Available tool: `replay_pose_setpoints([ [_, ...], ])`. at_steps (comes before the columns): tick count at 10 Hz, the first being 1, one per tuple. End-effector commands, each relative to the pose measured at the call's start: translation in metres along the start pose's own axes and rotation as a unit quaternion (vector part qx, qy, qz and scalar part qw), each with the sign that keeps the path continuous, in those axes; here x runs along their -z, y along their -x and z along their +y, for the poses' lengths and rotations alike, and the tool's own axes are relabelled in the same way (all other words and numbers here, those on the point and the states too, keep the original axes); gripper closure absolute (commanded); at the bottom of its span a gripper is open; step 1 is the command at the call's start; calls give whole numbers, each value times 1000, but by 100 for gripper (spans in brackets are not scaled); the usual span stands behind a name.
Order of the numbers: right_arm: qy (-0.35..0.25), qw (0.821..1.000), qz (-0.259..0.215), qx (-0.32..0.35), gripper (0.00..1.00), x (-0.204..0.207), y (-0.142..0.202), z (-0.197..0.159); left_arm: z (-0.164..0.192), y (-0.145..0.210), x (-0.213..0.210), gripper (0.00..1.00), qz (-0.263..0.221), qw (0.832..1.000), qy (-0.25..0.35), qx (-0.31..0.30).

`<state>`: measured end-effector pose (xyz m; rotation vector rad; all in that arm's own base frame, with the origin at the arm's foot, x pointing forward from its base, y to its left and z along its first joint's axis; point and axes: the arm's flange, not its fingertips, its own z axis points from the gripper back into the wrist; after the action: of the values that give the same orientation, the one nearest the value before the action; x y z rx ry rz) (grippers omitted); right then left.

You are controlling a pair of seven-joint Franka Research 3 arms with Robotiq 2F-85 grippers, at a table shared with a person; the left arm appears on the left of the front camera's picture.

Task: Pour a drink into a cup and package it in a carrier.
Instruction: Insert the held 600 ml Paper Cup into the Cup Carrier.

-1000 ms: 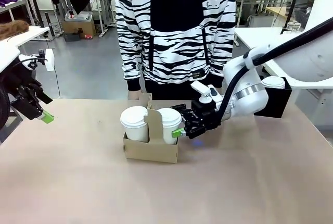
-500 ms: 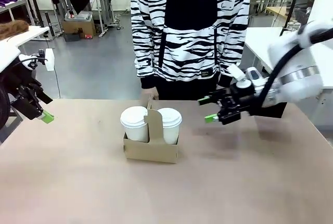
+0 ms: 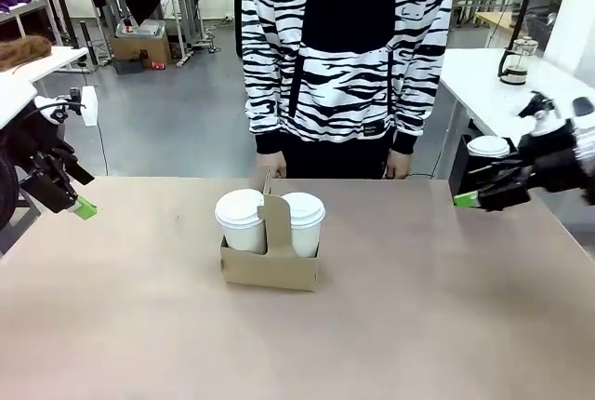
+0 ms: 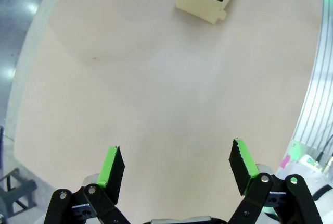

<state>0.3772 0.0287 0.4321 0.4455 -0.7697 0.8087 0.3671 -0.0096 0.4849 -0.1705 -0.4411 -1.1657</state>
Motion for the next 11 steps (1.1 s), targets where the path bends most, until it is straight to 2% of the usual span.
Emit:
replay_pose_setpoints([
  [1, 8, 996, 66, 66, 0, -26, 6, 24, 1, -1, 0, 0, -7, 1000, -2, -7],
  [2, 42, 993, 85, 68, 0, -26, 10, 28, 1, -1, 0, 0, -7, 1000, -2, -7],
  [3, 20, 999, 33, 31, 0, -10, -4, -1, 1, -1, 0, 0, -7, 1000, -2, -7],
  [11, 20, 999, 33, 31, 0, -10, -4, -1, 1, -1, 0, 0, -7, 1000, -2, -7],
])
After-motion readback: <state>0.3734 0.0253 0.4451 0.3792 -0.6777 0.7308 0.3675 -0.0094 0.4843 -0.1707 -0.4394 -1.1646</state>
